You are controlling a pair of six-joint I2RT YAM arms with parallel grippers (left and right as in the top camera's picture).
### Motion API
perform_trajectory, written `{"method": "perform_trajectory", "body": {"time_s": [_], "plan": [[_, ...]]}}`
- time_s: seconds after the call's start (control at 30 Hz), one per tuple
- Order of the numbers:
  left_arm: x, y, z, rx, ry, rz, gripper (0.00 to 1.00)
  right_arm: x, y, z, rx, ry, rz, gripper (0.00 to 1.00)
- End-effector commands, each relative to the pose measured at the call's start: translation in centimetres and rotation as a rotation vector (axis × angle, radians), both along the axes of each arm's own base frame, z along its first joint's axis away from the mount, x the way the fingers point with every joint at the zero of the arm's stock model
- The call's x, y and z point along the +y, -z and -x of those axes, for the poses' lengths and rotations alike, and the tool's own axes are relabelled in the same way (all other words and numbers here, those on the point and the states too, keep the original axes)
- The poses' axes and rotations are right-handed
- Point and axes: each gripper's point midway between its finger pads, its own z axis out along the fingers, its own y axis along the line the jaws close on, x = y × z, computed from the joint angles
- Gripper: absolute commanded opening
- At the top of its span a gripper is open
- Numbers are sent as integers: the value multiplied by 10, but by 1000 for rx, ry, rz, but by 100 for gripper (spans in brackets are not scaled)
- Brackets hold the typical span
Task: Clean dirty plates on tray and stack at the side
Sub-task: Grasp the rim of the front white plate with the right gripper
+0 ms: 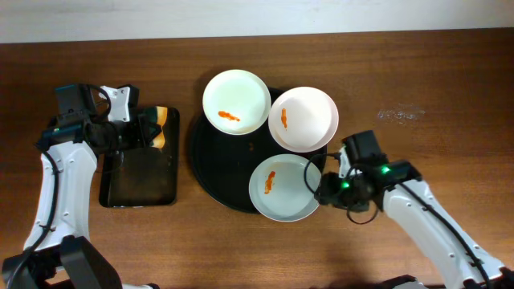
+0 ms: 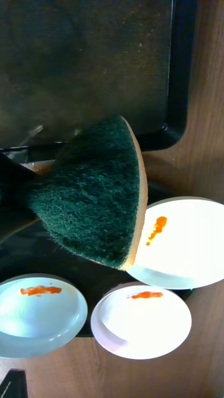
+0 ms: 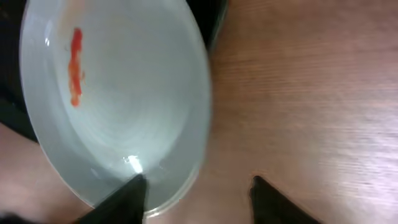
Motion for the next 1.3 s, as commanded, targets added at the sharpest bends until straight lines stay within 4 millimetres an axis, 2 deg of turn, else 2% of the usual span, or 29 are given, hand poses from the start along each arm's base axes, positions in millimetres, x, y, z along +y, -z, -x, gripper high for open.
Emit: {"method": "perform_trajectory", "body": {"time_s": [0.0,0.17,0.3,0.37,0.47,0.73,0.8,0.93,0.97,1.07,1.2,1.27], "plan": [[-2,-13,-1,-44,19,-7,0,4,15,8,7,57,49,50],[-2,-13,-1,-44,19,-7,0,0,26,7,-6,103,76,50],[-3,-13,-1,-42,19,-7,0,3,28,-1,-31,156,48,50],[-3,-13,0,-40,19,-6,0,4,29,-3,-34,183,38,49],[-3,-13,0,-41,19,-6,0,5,29,-6,-48,197,26,41],[-3,-13,0,-41,20,-7,0,3,35,-1,-34,200,30,39],[-2,-13,0,-41,19,-7,0,3,35,-1,-34,199,30,34],[-1,-12,-1,-39,15,-16,0,4,36,0,-32,198,27,13],[-1,-12,-1,-39,14,-17,0,4,35,0,-30,197,25,10],[0,-12,-1,-39,14,-18,0,5,35,-1,-34,197,22,4],[3,-10,-1,-34,4,-37,0,7,32,-3,-41,193,11,4],[3,-10,-1,-34,4,-37,0,14,24,-8,-57,171,-21,4]]}}
